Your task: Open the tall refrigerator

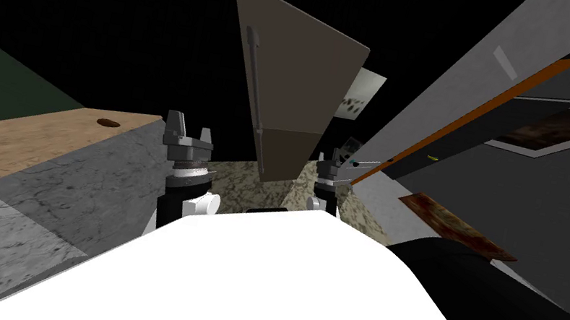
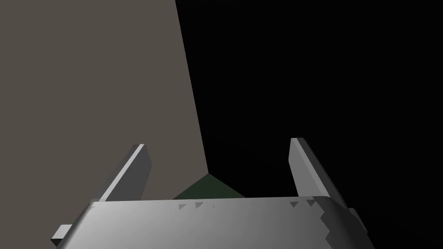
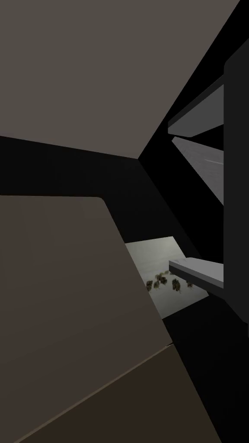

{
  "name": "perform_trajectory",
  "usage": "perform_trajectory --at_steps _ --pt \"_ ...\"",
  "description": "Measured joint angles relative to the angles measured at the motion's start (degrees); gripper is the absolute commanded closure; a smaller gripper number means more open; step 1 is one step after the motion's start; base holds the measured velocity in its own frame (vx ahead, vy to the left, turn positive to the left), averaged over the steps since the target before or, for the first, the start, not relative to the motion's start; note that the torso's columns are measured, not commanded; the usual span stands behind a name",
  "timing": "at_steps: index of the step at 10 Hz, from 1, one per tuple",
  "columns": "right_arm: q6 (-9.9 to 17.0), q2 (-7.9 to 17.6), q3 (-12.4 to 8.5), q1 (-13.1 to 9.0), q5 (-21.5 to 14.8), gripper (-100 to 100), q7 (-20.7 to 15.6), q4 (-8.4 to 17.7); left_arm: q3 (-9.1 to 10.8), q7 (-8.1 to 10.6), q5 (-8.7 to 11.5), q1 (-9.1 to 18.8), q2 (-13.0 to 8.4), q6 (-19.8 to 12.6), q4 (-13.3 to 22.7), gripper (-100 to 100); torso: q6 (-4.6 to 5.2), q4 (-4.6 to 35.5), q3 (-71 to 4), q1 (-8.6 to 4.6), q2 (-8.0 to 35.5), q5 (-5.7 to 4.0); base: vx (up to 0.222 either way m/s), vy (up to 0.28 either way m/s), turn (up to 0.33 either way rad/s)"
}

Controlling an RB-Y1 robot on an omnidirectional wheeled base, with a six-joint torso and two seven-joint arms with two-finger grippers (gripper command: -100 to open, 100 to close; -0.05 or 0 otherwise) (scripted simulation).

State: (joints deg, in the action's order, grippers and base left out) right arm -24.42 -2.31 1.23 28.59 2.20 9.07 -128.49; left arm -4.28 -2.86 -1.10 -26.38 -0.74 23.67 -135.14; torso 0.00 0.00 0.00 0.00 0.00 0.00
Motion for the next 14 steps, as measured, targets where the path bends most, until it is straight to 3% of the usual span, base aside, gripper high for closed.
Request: perform_trajectory --at_steps 2,9,10,11,14 --pt "0.0 0.0 0.0 0.0 0.0 0 0.0 0.0 0.00 0.00 0.0 0.0 0.0 0.0 0.0 0 0.00 6.0 -12.0 0.00 6.0 0.00 0.000 0.000 0.000" --pt "0.0 0.0 0.0 0.0 0.0 0 0.0 0.0 0.00 0.00 0.0 0.0 0.0 0.0 0.0 0 0.00 35.4 -70.7 0.00 35.4 0.00 0.000 0.000 0.000" --pt "0.0 0.0 0.0 0.0 0.0 -100 0.0 0.0 0.00 0.00 0.0 0.0 0.0 0.0 0.0 0 0.00 39.6 -79.2 0.00 39.6 0.00 0.029 0.021 -0.053" --pt "0.1 1.4 -0.1 -0.1 -0.2 -100 -0.1 0.1 0.00 0.00 0.0 0.0 0.0 0.0 0.0 0 0.01 41.5 -83.2 0.05 41.5 0.01 0.045 0.039 -0.116" --pt "0.7 6.6 -0.5 -0.2 -2.0 -100 -0.8 -0.1 0.00 0.00 0.0 0.0 0.0 0.0 0.0 0 0.00 42.2 -84.7 0.12 42.1 0.03 0.075 0.071 -0.108"
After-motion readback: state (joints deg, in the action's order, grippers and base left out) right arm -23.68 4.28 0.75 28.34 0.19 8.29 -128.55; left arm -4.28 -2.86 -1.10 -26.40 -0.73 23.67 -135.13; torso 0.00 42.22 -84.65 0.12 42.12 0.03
